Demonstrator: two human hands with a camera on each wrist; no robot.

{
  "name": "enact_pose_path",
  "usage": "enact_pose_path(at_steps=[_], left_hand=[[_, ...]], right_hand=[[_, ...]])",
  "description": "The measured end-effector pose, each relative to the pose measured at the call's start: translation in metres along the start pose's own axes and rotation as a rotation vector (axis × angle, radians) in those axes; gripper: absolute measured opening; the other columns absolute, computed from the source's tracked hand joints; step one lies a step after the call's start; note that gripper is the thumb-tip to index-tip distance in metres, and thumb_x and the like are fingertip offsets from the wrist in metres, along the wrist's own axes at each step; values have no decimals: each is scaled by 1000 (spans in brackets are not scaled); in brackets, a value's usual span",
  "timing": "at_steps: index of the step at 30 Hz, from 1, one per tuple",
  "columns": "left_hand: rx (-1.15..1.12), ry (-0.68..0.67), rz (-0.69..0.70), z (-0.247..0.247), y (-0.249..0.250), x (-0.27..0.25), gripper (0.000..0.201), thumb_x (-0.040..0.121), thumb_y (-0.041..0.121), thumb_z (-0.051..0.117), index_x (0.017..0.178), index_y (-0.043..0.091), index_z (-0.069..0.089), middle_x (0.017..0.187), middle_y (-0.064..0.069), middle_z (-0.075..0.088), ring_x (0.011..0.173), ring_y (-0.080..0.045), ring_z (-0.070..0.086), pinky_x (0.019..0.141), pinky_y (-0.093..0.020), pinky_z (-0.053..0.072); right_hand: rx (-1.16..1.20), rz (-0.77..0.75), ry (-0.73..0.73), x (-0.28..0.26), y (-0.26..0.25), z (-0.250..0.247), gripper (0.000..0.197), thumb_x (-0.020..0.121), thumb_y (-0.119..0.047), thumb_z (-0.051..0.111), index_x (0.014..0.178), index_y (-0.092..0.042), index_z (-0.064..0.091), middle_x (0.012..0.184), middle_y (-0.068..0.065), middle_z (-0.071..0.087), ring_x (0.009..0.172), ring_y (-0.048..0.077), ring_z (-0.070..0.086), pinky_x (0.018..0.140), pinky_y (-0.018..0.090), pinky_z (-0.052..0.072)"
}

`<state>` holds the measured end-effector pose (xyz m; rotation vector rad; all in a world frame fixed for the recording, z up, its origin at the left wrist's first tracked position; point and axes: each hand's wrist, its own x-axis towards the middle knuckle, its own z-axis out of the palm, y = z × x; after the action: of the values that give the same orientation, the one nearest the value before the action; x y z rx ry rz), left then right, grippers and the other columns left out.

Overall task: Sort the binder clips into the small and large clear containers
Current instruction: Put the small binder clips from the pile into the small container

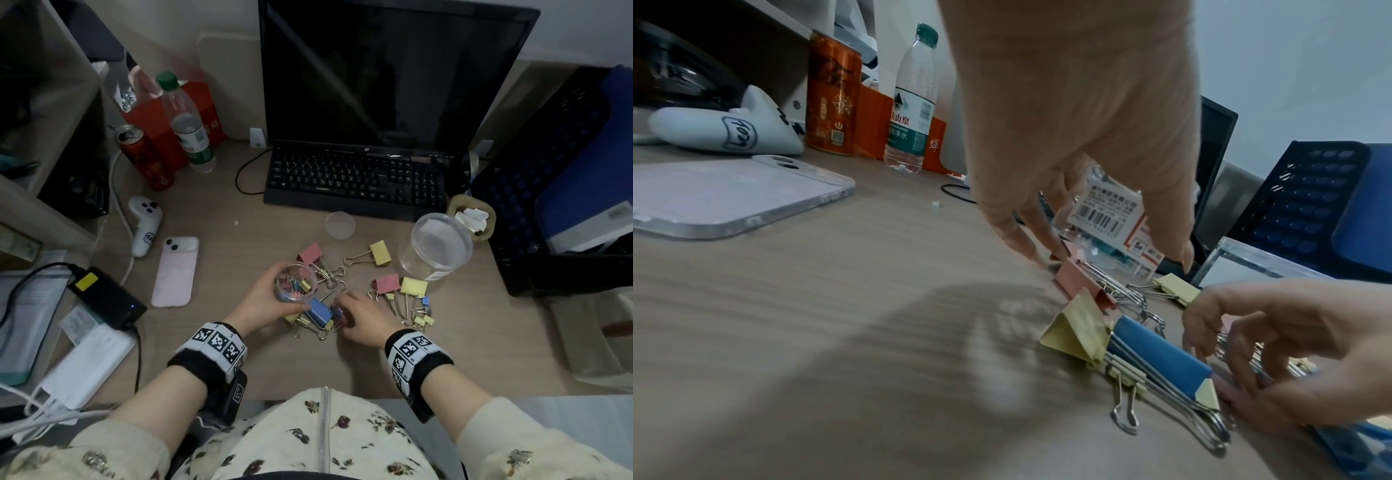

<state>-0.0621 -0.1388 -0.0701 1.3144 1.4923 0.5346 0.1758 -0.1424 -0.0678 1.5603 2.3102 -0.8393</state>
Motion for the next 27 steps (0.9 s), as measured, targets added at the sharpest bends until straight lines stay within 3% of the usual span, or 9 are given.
enact_pose_path(at_steps=[5, 10, 15, 19, 22, 27], left_hand=[[-13, -1, 4, -1, 1, -3, 101, 45, 51, 90, 134, 27, 48, 126, 10, 58, 114, -11, 59, 102, -38, 49], [5, 11, 36, 3, 5, -2, 87, 59, 27, 93, 133, 23, 48, 126, 6, 57, 114, -12, 58, 102, -30, 48], [-3, 6, 45, 5, 8, -1, 89, 59, 26, 93, 135, 21, 47, 125, 7, 58, 113, -11, 59, 100, -28, 48], [-7, 7, 42, 7, 9, -2, 91, 59, 26, 93, 137, 22, 46, 125, 7, 57, 113, -12, 59, 102, -33, 49], [1, -1, 45, 8, 9, -3, 91, 59, 28, 93, 136, 23, 46, 127, 6, 57, 114, -11, 58, 102, -32, 48], [-6, -10, 64, 10, 9, -5, 85, 59, 24, 94, 132, 24, 49, 124, 9, 58, 109, -5, 59, 100, -28, 50]], right_hand=[[-20, 32, 36, -1, 2, 2, 43, 79, -20, 62, 120, -21, 49, 118, 3, 48, 102, 30, 56, 75, 38, 50], [-10, 108, 42, -5, 8, -3, 43, 78, -26, 66, 116, -17, 47, 111, 5, 50, 98, 29, 57, 69, 31, 40], [20, 153, 67, -10, 13, -6, 33, 77, -27, 65, 103, -18, 46, 109, 2, 49, 96, 27, 56, 68, 31, 38], [27, 132, 126, -12, 13, -10, 49, 74, -32, 66, 117, -20, 44, 118, 1, 42, 99, 27, 56, 74, 35, 44], [16, 107, 87, -9, 13, -9, 65, 73, -36, 69, 130, -24, 41, 131, 1, 36, 106, 26, 54, 79, 36, 48], [-20, 113, 18, -3, 7, -2, 53, 79, -30, 68, 126, -16, 47, 124, 5, 43, 104, 29, 56, 82, 38, 49]])
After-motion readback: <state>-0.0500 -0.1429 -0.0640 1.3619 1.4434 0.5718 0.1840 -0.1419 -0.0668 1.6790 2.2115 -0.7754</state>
